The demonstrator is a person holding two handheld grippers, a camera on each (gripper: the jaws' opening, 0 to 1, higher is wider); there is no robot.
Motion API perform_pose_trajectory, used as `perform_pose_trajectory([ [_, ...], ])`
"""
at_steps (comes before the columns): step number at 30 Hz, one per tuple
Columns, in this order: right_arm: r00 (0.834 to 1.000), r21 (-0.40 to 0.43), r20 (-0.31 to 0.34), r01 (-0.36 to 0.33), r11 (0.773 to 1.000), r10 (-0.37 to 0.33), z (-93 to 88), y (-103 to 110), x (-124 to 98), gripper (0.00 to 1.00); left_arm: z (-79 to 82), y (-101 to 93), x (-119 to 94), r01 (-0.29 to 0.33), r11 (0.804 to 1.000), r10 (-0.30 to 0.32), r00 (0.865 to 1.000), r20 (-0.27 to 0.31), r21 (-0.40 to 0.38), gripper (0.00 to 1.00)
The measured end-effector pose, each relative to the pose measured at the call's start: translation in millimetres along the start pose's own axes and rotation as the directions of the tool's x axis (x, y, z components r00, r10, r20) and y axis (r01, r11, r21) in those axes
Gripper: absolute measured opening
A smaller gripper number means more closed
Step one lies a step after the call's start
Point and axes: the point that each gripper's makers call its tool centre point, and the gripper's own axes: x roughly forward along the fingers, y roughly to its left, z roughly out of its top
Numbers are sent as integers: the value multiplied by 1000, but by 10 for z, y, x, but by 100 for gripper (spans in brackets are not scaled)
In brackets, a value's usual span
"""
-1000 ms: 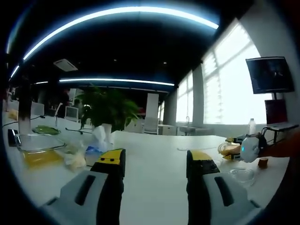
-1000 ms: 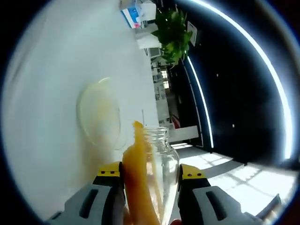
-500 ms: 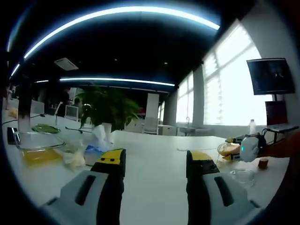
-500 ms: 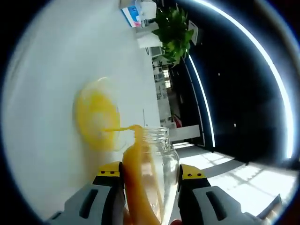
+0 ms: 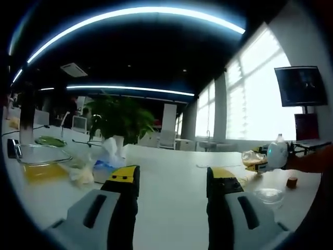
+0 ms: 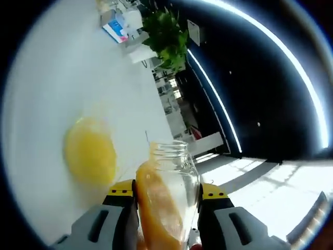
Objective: Open the Petri dish lid, place the lid on the table, pour the liquid culture medium into the Petri dish, pick up the Petri dish lid from the table, and close the Petri dish
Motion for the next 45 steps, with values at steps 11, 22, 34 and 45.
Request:
perform_pose_trajectory([
  [11, 1000, 51, -12, 12, 999, -11, -8, -62, -18, 39, 5, -25, 1, 8, 1000, -8, 1000, 2, 1, 43],
  [22, 999, 226, -29, 47, 973, -42, -13, -284, -67, 39, 15, -55, 7, 20, 1000, -20, 1000, 5, 1, 43],
  [34, 993, 481, -94, 103, 870, -65, -199, -570, -96, 39, 27, -89, 28, 30, 1000, -30, 1000, 8, -1, 43],
  [45, 980, 647, -169, 189, 738, -104, -463, -779, -166, 39, 59, -159, 42, 43, 999, -42, 999, 18, -8, 43],
])
